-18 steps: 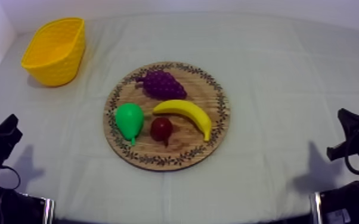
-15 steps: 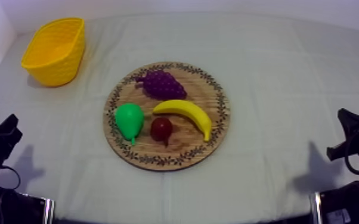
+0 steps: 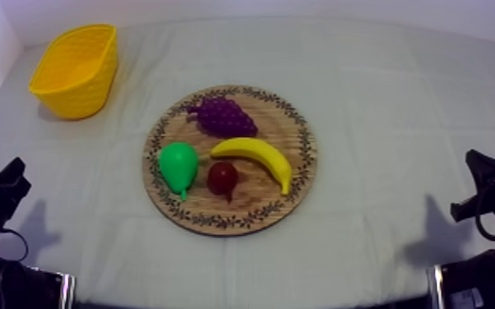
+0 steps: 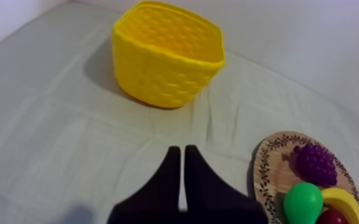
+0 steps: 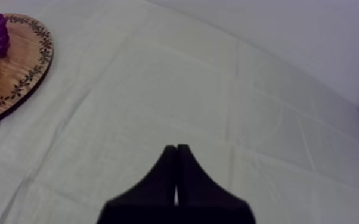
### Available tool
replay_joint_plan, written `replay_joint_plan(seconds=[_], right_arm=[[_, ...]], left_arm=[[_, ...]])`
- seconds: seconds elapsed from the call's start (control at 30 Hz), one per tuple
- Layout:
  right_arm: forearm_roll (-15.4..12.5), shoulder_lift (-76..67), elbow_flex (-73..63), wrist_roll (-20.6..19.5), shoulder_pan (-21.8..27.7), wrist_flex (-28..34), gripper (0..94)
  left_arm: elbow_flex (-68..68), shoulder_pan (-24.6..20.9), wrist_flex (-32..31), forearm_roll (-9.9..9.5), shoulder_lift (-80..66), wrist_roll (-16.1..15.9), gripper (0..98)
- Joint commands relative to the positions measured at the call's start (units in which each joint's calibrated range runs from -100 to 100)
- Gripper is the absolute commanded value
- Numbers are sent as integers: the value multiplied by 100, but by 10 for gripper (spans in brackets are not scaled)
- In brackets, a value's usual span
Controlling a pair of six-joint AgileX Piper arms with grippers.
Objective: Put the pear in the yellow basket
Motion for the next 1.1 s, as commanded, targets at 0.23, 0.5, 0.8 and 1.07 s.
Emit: replay_joint_plan(seconds=[0.23, 0.5, 0.8, 1.07], right_arm=[[-2, -3, -2, -2, -1, -1, 2], [-2, -3, -2, -1, -1, -1, 2], [-2, -3, -2, -3, -1, -1, 2], [-2, -3, -2, -3, -1, -1, 2]], left_arm=[[-223, 191, 563, 146, 94, -83, 3], [-441, 177, 541, 1178, 1128, -1042, 8], [-1487, 391, 1116, 1468, 2645, -1173, 1], [-2655, 408, 2274, 1490, 3831, -913, 0]])
